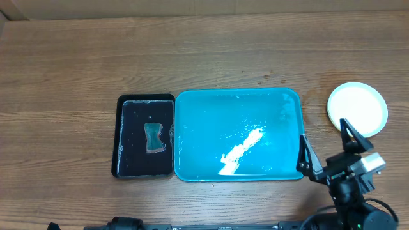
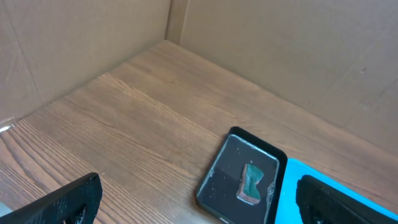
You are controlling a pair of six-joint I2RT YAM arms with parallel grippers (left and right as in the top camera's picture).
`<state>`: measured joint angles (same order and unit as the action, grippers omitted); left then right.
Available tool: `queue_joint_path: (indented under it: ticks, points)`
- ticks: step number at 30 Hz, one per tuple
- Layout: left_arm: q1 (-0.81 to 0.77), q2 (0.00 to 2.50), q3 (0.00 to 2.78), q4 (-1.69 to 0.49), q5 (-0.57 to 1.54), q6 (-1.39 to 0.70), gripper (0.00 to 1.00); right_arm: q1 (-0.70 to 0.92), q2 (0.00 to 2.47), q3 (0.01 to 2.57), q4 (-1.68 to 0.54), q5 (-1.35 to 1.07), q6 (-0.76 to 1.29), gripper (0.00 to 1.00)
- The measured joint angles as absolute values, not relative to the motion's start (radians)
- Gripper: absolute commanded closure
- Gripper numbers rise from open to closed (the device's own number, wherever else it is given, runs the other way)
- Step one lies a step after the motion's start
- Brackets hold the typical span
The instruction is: Clean dirty plates on tray and stack at the side
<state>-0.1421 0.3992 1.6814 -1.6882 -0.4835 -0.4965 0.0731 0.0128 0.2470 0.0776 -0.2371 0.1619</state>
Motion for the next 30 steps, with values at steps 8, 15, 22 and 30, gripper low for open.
queue_joint_path:
  ticks: [8, 15, 22, 30]
  points:
    - [-0.142, 0.399, 1.682, -1.688, -0.484, -0.496, 0.00, 0.073, 0.013, 0.070, 0.329, -0.234, 0.218, 0.00]
    - [-0.142, 0.399, 1.682, -1.688, -0.484, -0.496, 0.00, 0.073, 0.013, 0.019, 0.398, -0.230, 0.232, 0.00]
    - [-0.142, 0.399, 1.681, -1.688, -0.484, -0.496, 0.00, 0.073, 0.011, 0.019, 0.257, -0.189, 0.272, 0.00]
    - [-0.142, 0.399, 1.681, -1.688, -0.484, -0.496, 0.01, 0.073, 0.011, 0.019, 0.017, -0.137, 0.330, 0.00]
